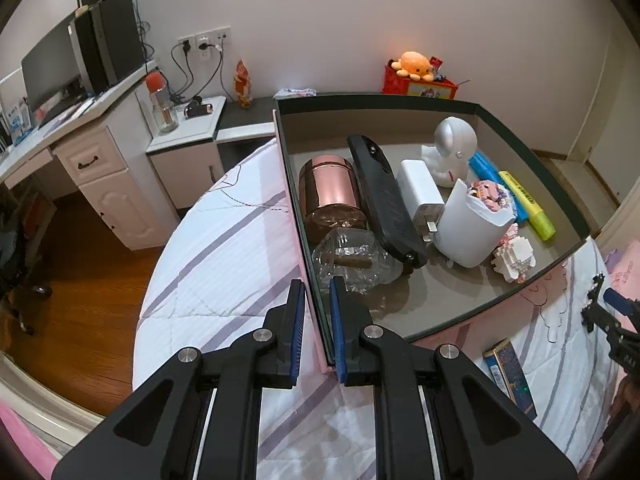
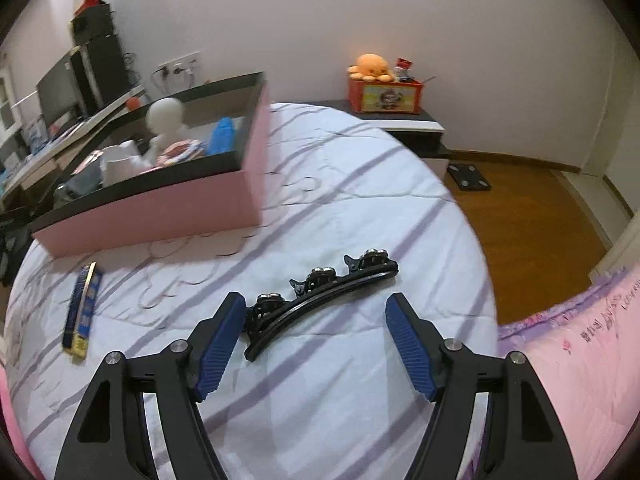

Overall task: Organize rigid objects
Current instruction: 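Grasp the black hair clip with the right gripper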

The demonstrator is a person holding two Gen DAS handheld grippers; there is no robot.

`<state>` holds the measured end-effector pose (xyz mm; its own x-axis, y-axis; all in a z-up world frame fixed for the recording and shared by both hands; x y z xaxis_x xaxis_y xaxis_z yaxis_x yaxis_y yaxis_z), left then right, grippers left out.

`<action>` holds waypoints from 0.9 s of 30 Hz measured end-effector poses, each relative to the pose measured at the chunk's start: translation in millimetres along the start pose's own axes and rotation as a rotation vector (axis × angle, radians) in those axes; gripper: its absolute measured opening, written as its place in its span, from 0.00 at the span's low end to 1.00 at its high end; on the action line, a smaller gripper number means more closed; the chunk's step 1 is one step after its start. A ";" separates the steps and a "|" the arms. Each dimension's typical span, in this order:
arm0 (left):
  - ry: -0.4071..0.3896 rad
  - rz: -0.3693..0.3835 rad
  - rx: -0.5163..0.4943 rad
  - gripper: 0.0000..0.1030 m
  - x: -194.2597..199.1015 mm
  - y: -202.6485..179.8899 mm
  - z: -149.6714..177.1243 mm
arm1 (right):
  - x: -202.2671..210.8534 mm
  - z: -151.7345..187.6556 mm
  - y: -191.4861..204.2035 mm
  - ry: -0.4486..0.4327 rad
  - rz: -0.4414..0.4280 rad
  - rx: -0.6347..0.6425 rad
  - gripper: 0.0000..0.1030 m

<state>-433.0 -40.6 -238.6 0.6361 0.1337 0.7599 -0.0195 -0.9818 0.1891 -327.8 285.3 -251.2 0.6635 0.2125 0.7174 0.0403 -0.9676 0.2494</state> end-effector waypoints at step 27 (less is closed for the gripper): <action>-0.008 -0.007 -0.010 0.12 0.0 -3.3 -1.0 | -11.6 -11.7 4.0 0.008 -0.081 0.072 0.25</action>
<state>-433.7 -37.2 -238.6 0.6422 0.1393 0.7538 -0.0227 -0.9795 0.2004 -344.1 280.6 -250.9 0.6496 0.2909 0.7024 0.1466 -0.9545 0.2596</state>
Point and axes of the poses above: each gripper's, at about its wrist camera, not at the fingertips, and x roughly against the way its jaws point, y to its left, z to its underside, the point moved 7 cm from there along -x, roughly the way its jaws point, and after that the axes turned 15 degrees about -z, right-handed, at the moved point
